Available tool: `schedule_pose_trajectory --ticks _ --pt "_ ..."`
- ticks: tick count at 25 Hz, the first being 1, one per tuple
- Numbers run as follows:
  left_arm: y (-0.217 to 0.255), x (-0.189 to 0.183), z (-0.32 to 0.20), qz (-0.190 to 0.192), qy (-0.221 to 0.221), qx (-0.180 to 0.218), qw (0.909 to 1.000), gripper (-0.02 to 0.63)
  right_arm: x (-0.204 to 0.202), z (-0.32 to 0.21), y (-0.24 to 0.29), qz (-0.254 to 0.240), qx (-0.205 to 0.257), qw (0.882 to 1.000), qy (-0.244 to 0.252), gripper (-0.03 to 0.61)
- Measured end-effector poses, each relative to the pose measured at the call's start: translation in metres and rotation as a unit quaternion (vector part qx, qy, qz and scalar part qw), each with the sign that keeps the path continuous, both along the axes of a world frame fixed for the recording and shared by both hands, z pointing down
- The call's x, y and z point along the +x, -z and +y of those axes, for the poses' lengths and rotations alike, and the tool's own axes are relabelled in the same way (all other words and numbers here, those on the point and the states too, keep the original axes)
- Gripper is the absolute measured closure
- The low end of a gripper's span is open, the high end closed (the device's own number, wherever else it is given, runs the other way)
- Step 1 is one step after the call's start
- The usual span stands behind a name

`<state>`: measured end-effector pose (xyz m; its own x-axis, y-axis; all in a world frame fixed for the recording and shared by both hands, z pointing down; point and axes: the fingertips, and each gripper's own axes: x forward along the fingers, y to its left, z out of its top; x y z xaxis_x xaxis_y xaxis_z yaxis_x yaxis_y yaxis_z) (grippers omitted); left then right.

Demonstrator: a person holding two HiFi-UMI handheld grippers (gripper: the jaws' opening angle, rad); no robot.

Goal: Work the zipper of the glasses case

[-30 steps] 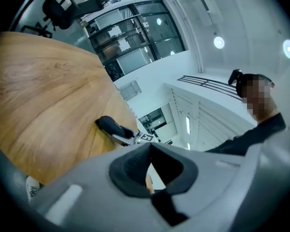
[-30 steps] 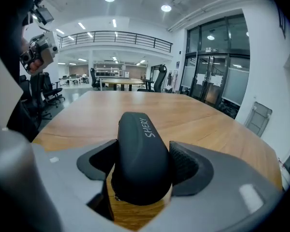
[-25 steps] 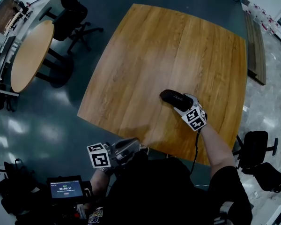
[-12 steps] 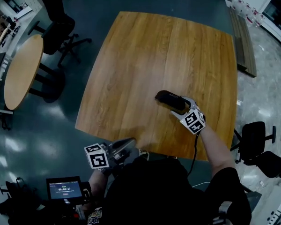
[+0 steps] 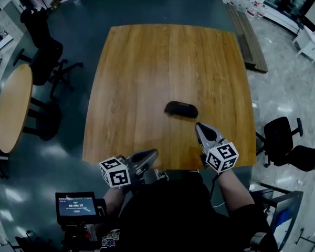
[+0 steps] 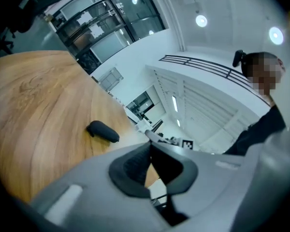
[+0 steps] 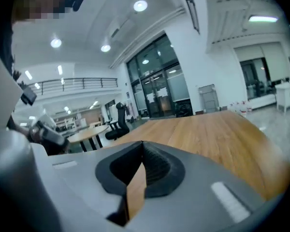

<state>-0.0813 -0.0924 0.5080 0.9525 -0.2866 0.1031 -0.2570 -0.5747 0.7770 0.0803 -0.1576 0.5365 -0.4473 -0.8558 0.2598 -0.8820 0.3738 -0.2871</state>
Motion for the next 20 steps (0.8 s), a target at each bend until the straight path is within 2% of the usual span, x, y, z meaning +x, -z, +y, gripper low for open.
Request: schedule_pose_trajectory --ticks 5,7,10,13,16,20 --pt "0.006 0.032 0.013 -0.031 -0.050 0.048 0.9971 0.614 -0.020 0.062 0.060 -0.137 0.004 0.989 -0.053 0.572" --pt "0.015 0.043 0.021 -0.028 -0.069 0.059 0.9955 0.615 -0.032 0.078 0.071 -0.159 -0.001 0.986 -0.049 0.572" --pt "0.023 0.052 0.032 -0.032 -0.091 0.083 0.9919 0.615 -0.050 0.089 0.073 -0.131 -0.002 0.991 -0.019 0.572" --pt "0.026 0.067 0.064 -0.036 -0.098 0.098 0.9896 0.614 -0.049 0.116 0.071 -0.102 0.006 0.995 0.005 0.572" --pt "0.025 0.082 0.109 -0.042 -0.091 0.103 0.9896 0.614 -0.044 0.161 0.068 -0.073 0.015 0.997 0.024 0.572" --pt "0.020 0.101 0.183 -0.032 -0.082 0.090 0.9920 0.614 -0.032 0.234 0.054 -0.076 0.001 0.996 0.043 0.571"
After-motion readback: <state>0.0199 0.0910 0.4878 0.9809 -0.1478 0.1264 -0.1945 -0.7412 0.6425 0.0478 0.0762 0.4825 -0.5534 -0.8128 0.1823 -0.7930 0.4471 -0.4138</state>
